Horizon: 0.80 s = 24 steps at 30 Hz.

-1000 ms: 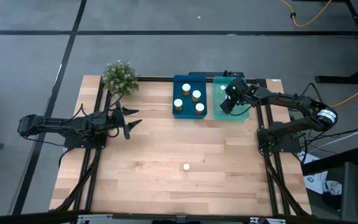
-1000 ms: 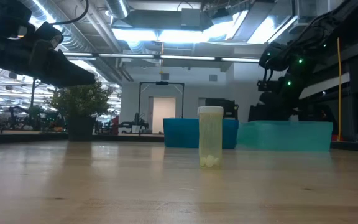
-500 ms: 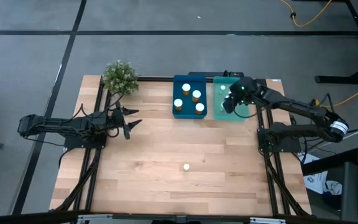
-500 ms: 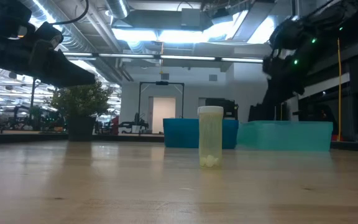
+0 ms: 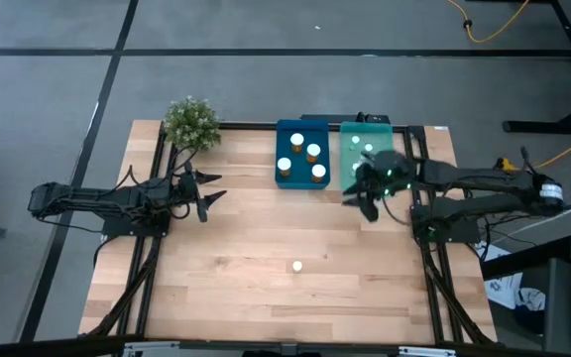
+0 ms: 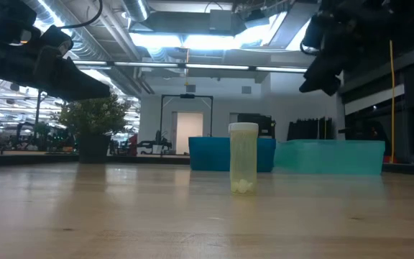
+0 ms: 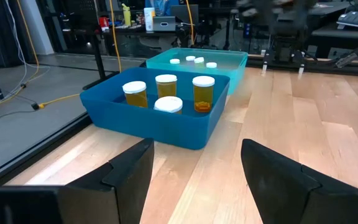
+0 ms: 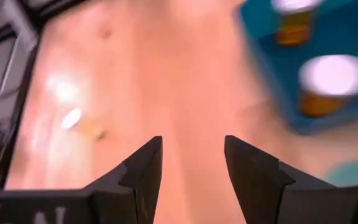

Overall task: Pick and place medicine bottles into bin by pill shape (circle, oval)
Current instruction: Put the small yellow medicine bottle into the green bin

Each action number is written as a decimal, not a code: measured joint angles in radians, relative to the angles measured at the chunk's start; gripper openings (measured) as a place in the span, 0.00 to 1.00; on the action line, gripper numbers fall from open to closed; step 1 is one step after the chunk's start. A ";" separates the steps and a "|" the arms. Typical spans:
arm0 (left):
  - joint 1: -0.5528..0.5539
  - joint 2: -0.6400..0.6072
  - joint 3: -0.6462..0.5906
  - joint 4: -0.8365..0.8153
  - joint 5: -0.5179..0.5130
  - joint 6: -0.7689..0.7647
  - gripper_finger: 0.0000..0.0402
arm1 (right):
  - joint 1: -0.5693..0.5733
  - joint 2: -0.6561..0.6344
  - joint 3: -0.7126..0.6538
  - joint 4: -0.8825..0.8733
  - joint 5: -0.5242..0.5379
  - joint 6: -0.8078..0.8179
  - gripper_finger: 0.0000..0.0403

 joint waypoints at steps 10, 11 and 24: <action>0.000 0.000 0.000 0.000 0.000 0.000 0.58 | 0.357 0.179 0.000 0.231 0.068 -0.150 0.44; 0.000 0.000 0.000 0.000 0.000 0.000 0.58 | 0.380 0.194 0.000 0.252 0.068 -0.160 0.44; 0.000 0.000 0.000 0.000 0.000 0.000 0.58 | 0.503 0.301 0.000 0.393 0.070 -0.211 0.44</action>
